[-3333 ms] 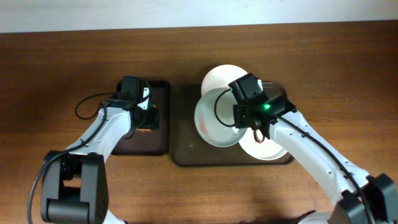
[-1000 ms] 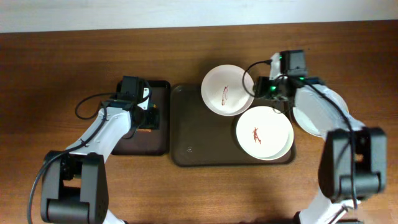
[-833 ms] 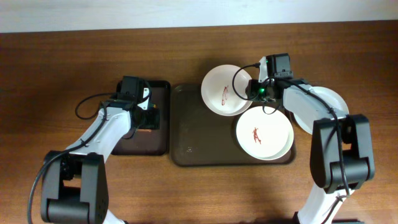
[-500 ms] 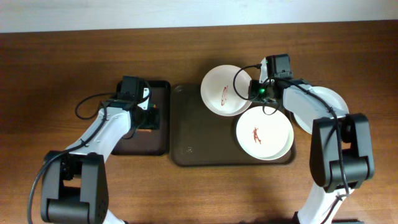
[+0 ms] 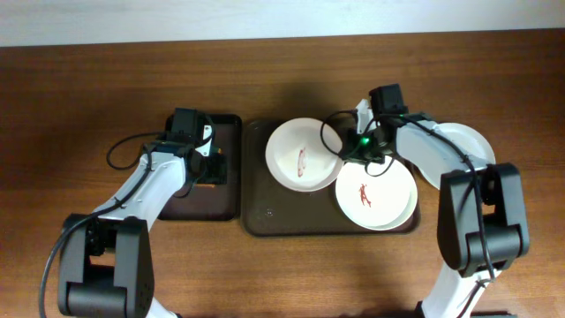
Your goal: Clean dirty plates on tray and stack at the side
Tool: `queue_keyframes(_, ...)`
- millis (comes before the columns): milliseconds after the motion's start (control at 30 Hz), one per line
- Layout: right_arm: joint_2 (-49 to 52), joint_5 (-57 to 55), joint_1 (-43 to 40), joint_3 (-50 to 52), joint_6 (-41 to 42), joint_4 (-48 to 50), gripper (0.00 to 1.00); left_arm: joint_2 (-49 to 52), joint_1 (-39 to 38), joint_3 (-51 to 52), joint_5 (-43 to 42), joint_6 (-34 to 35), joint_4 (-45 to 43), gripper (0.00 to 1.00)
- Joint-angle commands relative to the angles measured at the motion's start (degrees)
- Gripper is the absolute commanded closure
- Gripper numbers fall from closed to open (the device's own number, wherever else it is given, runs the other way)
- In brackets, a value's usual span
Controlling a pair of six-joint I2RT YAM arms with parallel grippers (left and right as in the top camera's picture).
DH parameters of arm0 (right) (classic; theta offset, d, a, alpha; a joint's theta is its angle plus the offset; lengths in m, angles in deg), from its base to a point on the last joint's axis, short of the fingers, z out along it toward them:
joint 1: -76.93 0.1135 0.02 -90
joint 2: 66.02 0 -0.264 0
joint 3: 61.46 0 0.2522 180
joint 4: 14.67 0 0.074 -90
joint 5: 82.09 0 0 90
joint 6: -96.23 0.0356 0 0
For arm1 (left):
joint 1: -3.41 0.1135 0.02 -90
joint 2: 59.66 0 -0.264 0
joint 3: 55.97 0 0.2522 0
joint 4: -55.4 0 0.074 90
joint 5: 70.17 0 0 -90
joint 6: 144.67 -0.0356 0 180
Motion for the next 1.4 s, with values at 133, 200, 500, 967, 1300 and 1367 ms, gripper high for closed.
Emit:
queue_keyframes(133, -1.9, -8.1, 10.1, 0.2, 0.3, -4.2, 0.96, -1.5, 0.1, -0.5, -0.4, -0.3, -3.6, 0.35)
queue_keyframes(200, -1.9, -8.2, 10.6, 0.2, 0.3, -4.2, 0.96, -1.5, 0.1, -0.5, -0.4, -0.3, -4.4, 0.5)
queue_keyframes(500, -1.9, -8.1, 10.6, 0.2, 0.3, -4.4, 0.96, -0.2, 0.1, -0.2, 0.3, -0.3, -6.3, 0.49)
queue_keyframes(967, -1.9, -8.1, 10.6, 0.2, 0.3, -4.4, 0.96, 4.2, 0.1, -0.2, 0.2, -0.3, -7.6, 0.89)
queue_keyframes(1300, -1.9, -8.6, 10.6, 0.2, 0.2, -4.4, 0.96, -8.3, 0.2, -0.5, 0.3, -0.3, -7.6, 1.0)
queue_keyframes(1367, -1.9, -9.0, 10.6, 0.2, 0.2, -4.4, 0.96, -11.5, 0.2, -0.5, 0.2, -0.3, -7.9, 1.0)
